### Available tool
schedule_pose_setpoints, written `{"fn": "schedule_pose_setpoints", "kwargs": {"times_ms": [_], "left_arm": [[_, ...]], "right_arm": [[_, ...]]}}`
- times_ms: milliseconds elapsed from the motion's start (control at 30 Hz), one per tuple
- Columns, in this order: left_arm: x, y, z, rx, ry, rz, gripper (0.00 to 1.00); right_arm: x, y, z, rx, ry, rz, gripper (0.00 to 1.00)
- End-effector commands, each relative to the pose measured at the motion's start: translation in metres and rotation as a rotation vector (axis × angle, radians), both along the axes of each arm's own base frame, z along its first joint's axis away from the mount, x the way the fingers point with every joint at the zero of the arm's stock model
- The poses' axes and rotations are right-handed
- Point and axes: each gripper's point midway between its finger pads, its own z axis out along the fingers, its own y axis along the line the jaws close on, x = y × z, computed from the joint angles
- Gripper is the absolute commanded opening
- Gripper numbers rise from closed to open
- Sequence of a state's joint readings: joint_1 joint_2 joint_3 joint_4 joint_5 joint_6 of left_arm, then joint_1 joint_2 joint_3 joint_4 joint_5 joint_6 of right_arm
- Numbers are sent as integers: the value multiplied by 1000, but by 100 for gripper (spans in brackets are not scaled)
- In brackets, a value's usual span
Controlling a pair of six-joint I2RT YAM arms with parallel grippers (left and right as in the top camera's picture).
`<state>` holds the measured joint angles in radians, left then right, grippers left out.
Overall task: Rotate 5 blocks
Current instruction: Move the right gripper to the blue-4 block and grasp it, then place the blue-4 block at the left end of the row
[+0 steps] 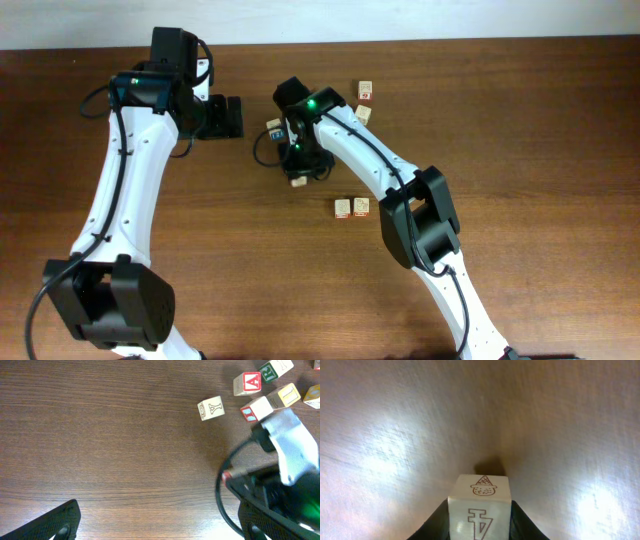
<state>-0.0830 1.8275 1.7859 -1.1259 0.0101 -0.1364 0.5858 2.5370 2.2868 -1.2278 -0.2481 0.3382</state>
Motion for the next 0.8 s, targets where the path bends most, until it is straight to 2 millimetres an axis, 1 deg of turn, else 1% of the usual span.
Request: {"fn": "schedule_pose_setpoints", "kwargs": {"times_ms": [0,133,233,333,533,700,767], "left_arm": [[4,1,6,0,-18,16,99],[4,1,6,0,-17,16,99],[4,1,6,0,-18,16,99],[4,1,6,0,-18,16,99],[4,1,6,0,-18,16,99],[4,1,6,0,-17,16,99],[4,1,6,0,-17,16,99]], "right_arm": [[-8,-10,17,-34,32,-16,25],[-31,-27,17,-107,124,-15,24],[-37,-38,16,-161,144,-16,24],[-39,-49,16,-223,147,-43,24],[-42,-51,16,-233,158,-46,24],[-51,-56,18,-260,196,-58,25],[-54,-55,17,-263,204,-54,25]]}}
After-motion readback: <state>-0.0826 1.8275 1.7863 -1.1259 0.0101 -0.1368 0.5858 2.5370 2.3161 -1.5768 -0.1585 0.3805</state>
